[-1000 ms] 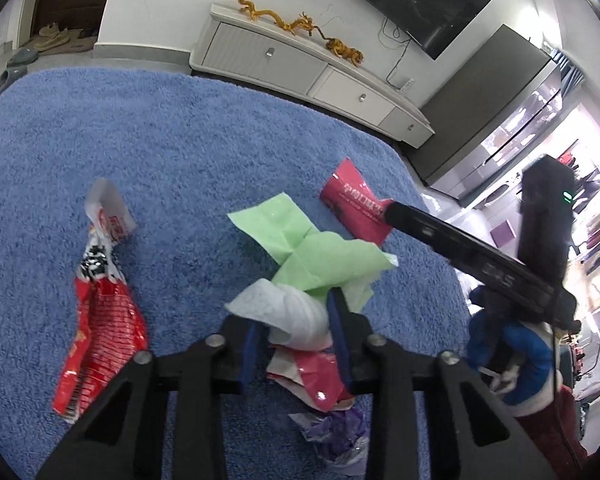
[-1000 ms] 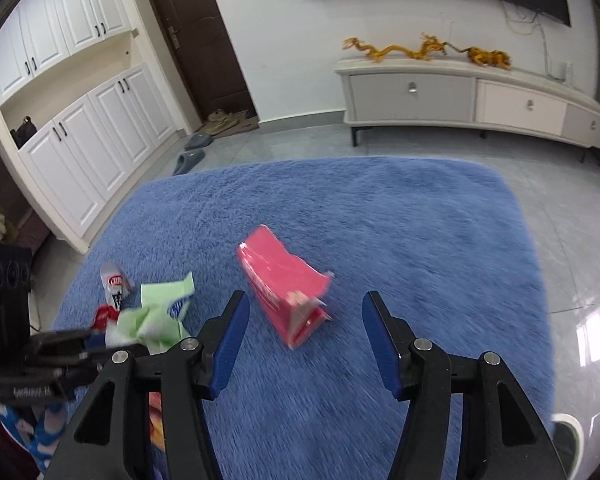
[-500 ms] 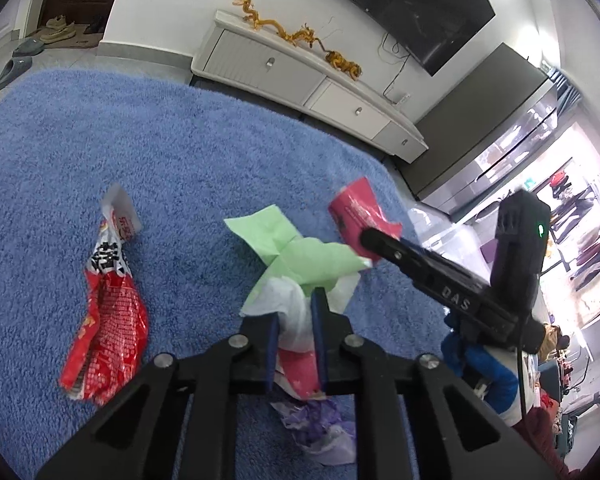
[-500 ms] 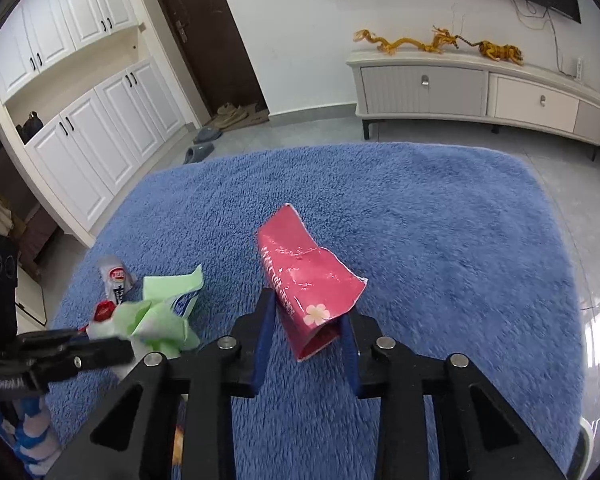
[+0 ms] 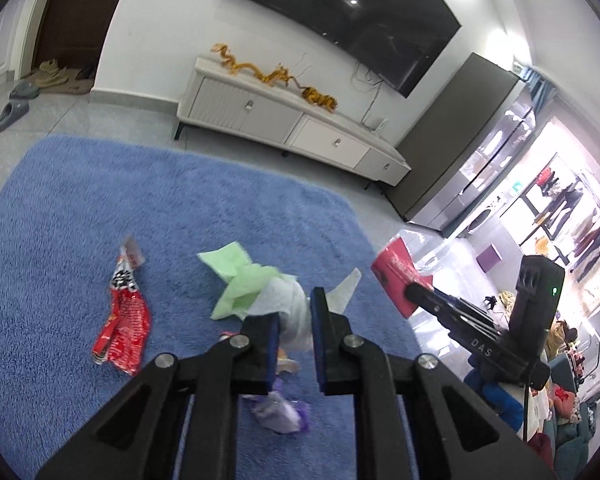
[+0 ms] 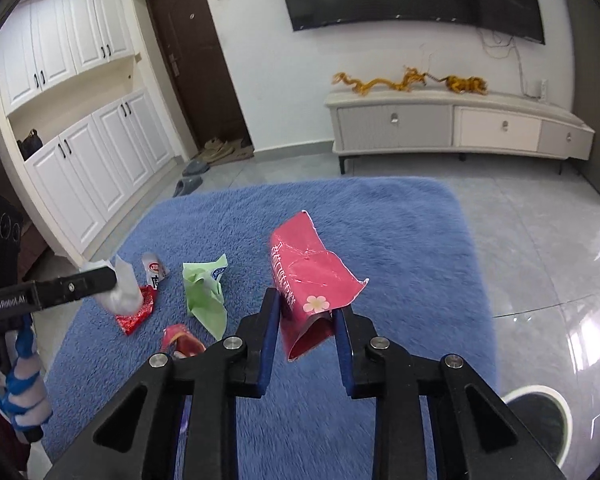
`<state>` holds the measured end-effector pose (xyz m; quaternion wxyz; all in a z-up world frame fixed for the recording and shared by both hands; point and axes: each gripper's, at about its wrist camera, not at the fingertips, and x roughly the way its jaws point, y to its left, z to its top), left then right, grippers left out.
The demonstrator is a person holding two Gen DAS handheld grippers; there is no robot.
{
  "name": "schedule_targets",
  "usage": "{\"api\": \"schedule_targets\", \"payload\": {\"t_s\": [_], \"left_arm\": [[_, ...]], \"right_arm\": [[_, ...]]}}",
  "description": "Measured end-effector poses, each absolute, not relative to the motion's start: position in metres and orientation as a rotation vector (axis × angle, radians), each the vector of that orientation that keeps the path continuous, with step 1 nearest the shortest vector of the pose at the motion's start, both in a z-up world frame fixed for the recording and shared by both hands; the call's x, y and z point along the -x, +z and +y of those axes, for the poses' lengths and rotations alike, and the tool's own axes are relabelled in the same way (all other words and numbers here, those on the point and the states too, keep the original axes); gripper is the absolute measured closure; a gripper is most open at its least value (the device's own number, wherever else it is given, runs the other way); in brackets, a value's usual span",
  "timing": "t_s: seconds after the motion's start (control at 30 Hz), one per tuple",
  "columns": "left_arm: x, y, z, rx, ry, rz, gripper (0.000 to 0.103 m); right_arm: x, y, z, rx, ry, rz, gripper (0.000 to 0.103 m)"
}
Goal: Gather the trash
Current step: 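Drop the white plastic and pink box into the bin by opening both tools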
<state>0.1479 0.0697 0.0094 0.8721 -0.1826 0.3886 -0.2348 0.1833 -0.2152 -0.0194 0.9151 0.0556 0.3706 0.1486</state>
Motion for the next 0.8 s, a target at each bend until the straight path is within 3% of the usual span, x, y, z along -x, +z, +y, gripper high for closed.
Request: {"api": "schedule_targets", "payload": {"t_s": [0.27, 0.43, 0.8], "left_arm": [[-0.135, 0.041, 0.008, 0.314, -0.599, 0.781, 0.090], [-0.136, 0.047, -0.071, 0.236, -0.712, 0.813, 0.090], [-0.129, 0.011, -0.257, 0.045, -0.912, 0.972, 0.088]], "right_arm": [[-0.127, -0.001, -0.281, -0.138, 0.192, 0.701, 0.078], [-0.095, -0.006, -0.342, -0.168, 0.069, 0.691, 0.078], [-0.042, -0.073, -0.476, -0.325, -0.162, 0.787, 0.077]]}}
